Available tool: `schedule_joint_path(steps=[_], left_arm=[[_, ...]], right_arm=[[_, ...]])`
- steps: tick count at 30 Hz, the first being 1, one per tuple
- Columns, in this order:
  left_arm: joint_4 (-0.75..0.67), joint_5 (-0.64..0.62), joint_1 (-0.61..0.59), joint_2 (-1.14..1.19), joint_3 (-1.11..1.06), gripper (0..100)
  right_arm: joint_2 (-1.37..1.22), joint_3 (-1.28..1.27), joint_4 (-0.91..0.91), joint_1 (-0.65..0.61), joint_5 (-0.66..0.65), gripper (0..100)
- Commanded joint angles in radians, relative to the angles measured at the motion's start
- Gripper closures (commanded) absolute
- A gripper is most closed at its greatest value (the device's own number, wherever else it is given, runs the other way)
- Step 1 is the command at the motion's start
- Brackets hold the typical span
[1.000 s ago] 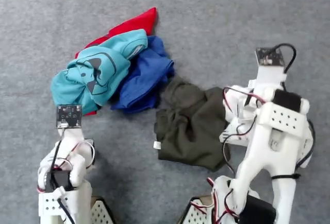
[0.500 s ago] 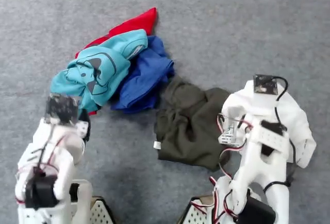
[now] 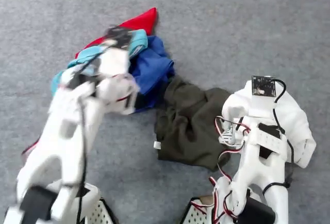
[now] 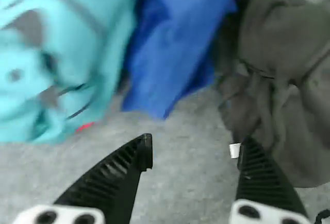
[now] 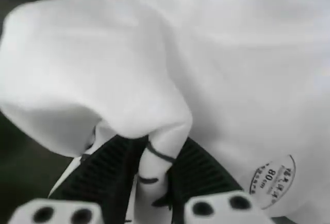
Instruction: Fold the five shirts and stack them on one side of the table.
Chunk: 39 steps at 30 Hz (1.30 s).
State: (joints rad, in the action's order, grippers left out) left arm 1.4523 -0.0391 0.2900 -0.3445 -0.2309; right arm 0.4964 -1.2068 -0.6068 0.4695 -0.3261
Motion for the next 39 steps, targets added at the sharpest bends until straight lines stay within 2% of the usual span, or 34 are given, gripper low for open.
schedule_joint_path(steps=[1,6,14,18,21,23,26,28,30,35,39], left_arm=[[-0.051,-0.009,0.045,0.193,0.153,72],[-0.106,0.048,0.105,0.425,0.302,72],[-0.163,0.046,0.154,0.756,0.516,72],[-0.196,-0.057,0.14,0.945,0.593,72],[-0.183,-0.057,0.142,1.045,0.628,73],[-0.153,-0.026,0.14,1.062,0.661,79],[-0.115,0.077,0.13,1.062,0.727,98],[-0.035,0.147,0.116,1.06,0.789,95],[0.069,0.199,0.096,1.045,0.905,97],[0.269,0.222,-0.004,1.0,1.227,97],[0.307,0.222,-0.136,0.961,1.481,97]], right_arm=[[-0.007,-0.007,0.009,-0.015,-0.005,95.6],[-0.007,-0.007,0.009,-0.015,-0.005,95.6],[-0.007,-0.007,0.011,-0.015,-0.005,95.6],[-0.007,-0.007,0.011,-0.015,-0.008,95.6],[-0.007,-0.007,0.011,-0.015,-0.009,95.6],[-0.007,-0.007,0.012,-0.015,-0.009,95.6],[-0.008,-0.01,0.029,-0.015,-0.008,95.6],[-0.008,-0.01,0.029,-0.015,-0.008,95.6],[-0.008,-0.01,0.031,-0.015,-0.008,95.6],[-0.008,-0.015,0.031,-0.015,-0.009,95.6],[-0.008,-0.015,0.031,-0.015,-0.009,95.6]])
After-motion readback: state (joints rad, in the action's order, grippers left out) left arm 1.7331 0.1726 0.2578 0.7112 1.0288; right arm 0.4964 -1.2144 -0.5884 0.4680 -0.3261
